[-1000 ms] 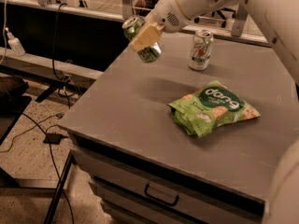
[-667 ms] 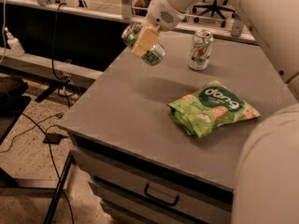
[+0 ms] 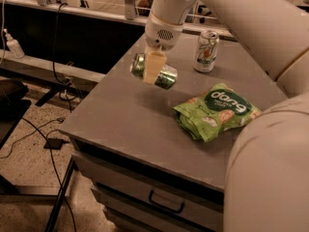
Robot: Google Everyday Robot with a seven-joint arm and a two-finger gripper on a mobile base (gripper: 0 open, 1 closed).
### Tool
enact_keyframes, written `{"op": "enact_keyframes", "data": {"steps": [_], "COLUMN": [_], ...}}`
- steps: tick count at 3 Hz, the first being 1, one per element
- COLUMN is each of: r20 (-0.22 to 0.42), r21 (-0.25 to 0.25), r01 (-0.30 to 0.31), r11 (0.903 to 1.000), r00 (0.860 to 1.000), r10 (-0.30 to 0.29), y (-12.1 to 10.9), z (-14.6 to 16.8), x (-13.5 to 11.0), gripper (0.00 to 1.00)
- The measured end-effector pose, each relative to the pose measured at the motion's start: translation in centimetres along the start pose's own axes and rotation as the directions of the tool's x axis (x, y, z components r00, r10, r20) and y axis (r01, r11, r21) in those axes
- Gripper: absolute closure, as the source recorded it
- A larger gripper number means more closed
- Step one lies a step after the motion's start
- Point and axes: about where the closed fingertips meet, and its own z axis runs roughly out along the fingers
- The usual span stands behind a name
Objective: Knock green can over
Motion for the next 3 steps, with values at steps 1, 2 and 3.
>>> {"op": "enact_keyframes", "data": {"steps": [1,2,3], "r20": [-0.109,-0.200,-0.205], "r21": [-0.016,0.000,0.003], "r01": [0.035,0.055,0.056], "r11": [0.9993,0.9985,0.9984], "r00": [0.993,0.978,0.977], "r10": [-0.036,-0.054,-0.054], "y": [1.4,1.6,1.4], "z": [2.4,4.8,5.1], "x": [0.2,0.4,0.6], "gripper": [0.45,0.21,0.01]}}
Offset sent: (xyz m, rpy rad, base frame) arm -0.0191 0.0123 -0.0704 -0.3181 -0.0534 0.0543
